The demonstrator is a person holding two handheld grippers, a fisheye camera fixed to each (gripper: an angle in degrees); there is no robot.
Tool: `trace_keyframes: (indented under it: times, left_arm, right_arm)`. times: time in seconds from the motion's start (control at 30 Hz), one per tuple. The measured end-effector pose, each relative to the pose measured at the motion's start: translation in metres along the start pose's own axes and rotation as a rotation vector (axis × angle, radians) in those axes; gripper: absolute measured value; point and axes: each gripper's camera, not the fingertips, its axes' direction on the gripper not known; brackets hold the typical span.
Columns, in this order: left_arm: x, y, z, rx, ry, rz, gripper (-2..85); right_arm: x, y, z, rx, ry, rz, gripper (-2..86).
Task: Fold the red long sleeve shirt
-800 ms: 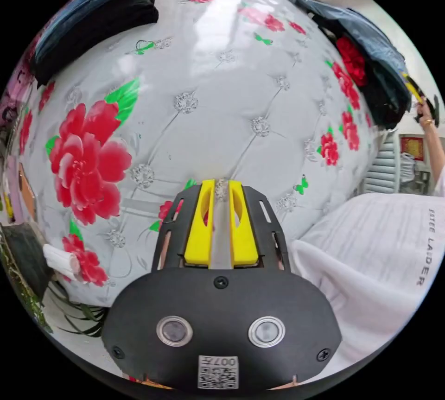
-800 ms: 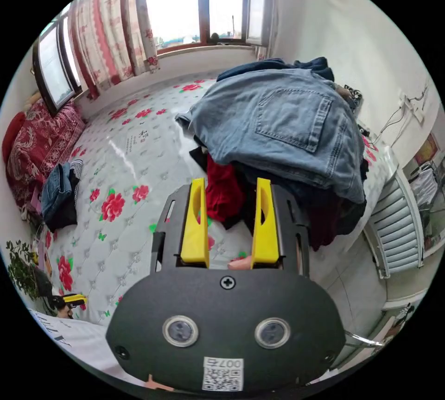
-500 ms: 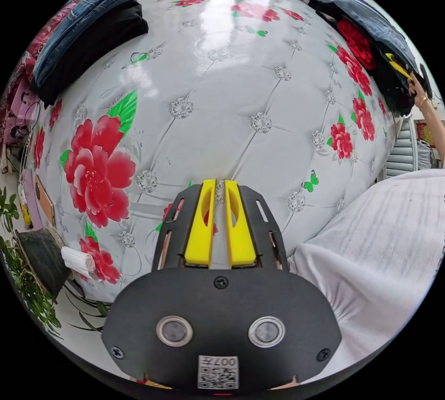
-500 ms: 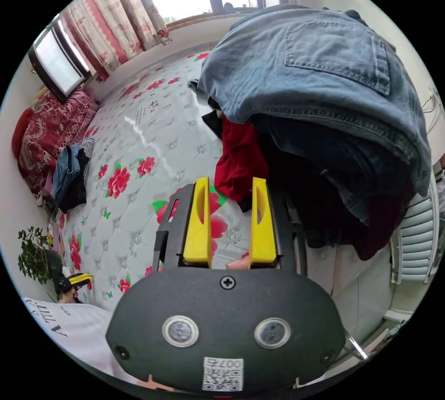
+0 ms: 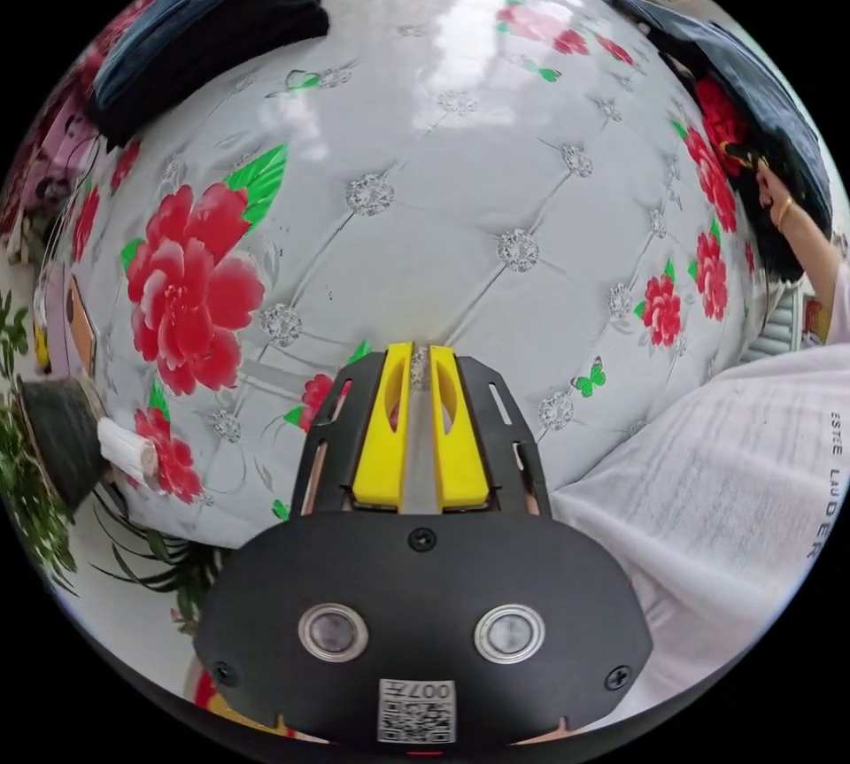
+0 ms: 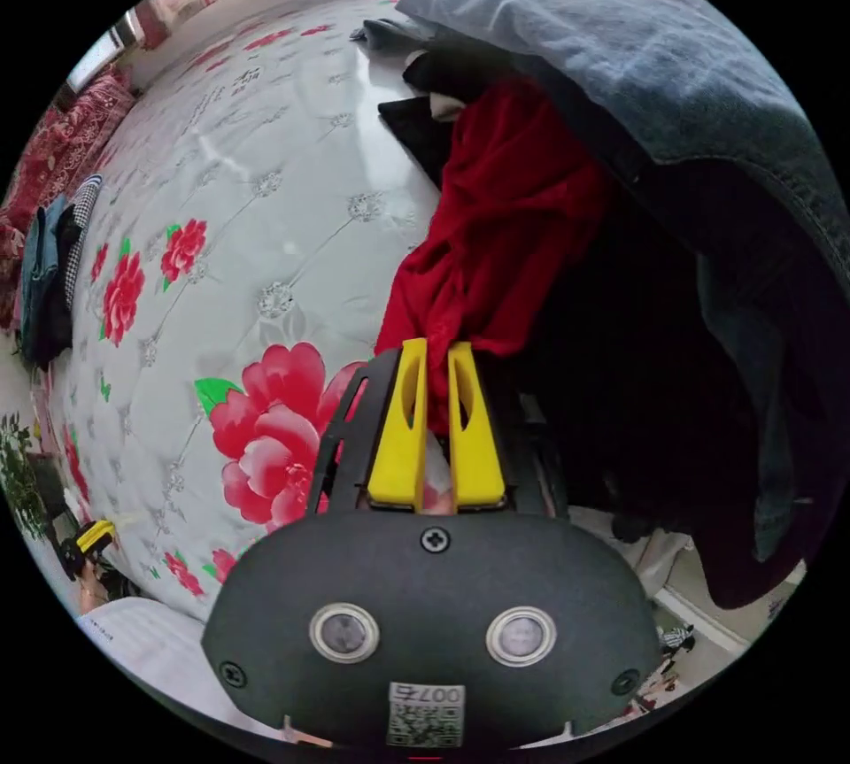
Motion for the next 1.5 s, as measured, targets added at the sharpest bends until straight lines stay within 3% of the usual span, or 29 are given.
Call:
trace_keyframes:
  times: [0.03,0.13,0.27,0.4,0.47,0.6,0.67,0.8,0.9,1.03,1.2,1.5]
  left_arm:
    - [-0.003,0.006,-0.001,0.027,0.009,-0.045,2.0]
    - [-0.007,0.023,-0.003,0.094,0.022,-0.118,0.1]
    - [0.003,0.044,-0.019,0.218,0.23,-0.028,1.6]
    - [0.023,0.066,-0.05,0.352,0.262,0.142,5.4]
    - [0.033,0.086,-0.074,0.452,0.278,0.245,7.0]
    - [0.043,0.121,-0.114,0.621,0.281,0.354,9.1]
    - [0.041,0.147,-0.138,0.73,0.264,0.376,8.7]
    - [0.01,0.17,-0.142,0.661,0.144,0.217,5.6]
    - [-0.044,0.202,-0.144,0.694,0.23,0.086,4.6]
    - [-0.106,0.251,-0.157,0.799,0.353,-0.034,3.6]
    - [-0.134,0.291,-0.177,0.895,0.458,0.007,4.2]
    - [-0.125,0.356,-0.245,1.109,0.653,0.329,7.1]
  right_arm:
    - [-0.005,0.013,-0.007,0.031,-0.14,-0.024,1.8]
    - [-0.032,0.061,-0.038,0.166,-0.297,-0.091,0.7]
    - [-0.049,0.114,-0.08,0.271,-0.403,-0.127,0.2]
    - [-0.066,0.166,-0.116,0.279,-0.534,-0.267,0.0]
    - [-0.082,0.193,-0.126,0.264,-0.614,-0.361,0.0]
    - [-0.177,0.281,-0.147,0.126,-1.09,-0.816,0.6]
    - [-0.223,0.322,-0.158,0.128,-1.058,-0.977,1.3]
    - [-0.261,0.371,-0.151,0.123,-0.795,-1.17,4.0]
    - [-0.226,0.376,-0.142,0.225,-0.669,-1.084,6.0]
    - [-0.17,0.372,-0.102,0.188,-0.704,-0.865,7.9]
    - [-0.171,0.398,-0.063,0.141,-0.687,-0.877,9.6]
    - [-0.244,0.439,-0.052,0.21,-0.746,-1.142,10.1]
